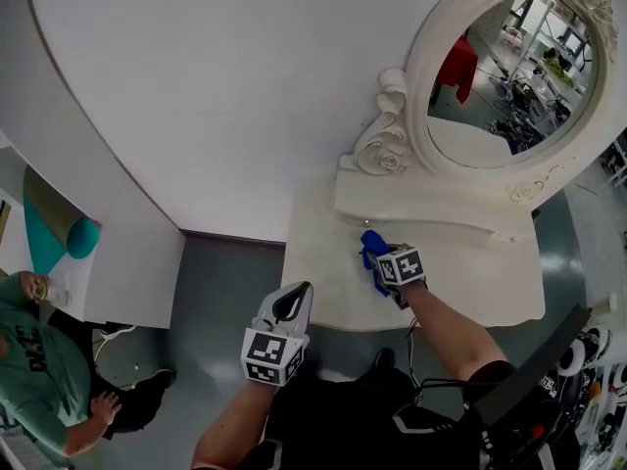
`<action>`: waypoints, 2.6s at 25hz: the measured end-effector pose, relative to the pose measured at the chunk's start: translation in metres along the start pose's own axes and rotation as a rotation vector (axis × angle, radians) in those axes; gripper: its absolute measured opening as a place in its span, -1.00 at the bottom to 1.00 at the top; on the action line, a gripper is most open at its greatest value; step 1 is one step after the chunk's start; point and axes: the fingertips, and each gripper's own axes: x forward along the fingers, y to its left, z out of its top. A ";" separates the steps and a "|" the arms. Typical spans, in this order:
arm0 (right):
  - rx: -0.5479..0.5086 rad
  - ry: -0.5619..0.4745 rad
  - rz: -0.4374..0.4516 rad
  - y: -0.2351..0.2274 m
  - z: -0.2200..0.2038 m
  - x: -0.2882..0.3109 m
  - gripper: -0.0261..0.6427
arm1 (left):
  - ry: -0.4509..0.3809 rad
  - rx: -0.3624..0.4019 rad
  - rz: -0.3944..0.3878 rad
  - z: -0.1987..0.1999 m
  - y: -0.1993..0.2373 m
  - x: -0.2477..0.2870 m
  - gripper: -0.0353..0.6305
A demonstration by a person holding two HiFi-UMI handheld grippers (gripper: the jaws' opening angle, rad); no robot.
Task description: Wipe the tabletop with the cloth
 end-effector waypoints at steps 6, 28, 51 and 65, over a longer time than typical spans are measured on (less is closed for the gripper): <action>-0.036 0.071 -0.034 -0.042 -0.009 0.017 -0.61 | 0.015 -0.001 -0.019 0.002 -0.030 0.010 -0.87; -0.169 0.128 0.291 0.088 -0.145 -0.079 -0.61 | 0.008 0.001 0.018 0.010 -0.081 0.046 -0.87; -0.037 0.048 -0.009 -0.087 -0.023 0.008 -0.61 | 0.036 0.008 0.047 0.009 -0.079 0.042 -0.87; -0.069 0.070 0.102 -0.019 -0.098 -0.044 -0.61 | 0.020 0.017 -0.024 0.017 -0.105 0.069 -0.87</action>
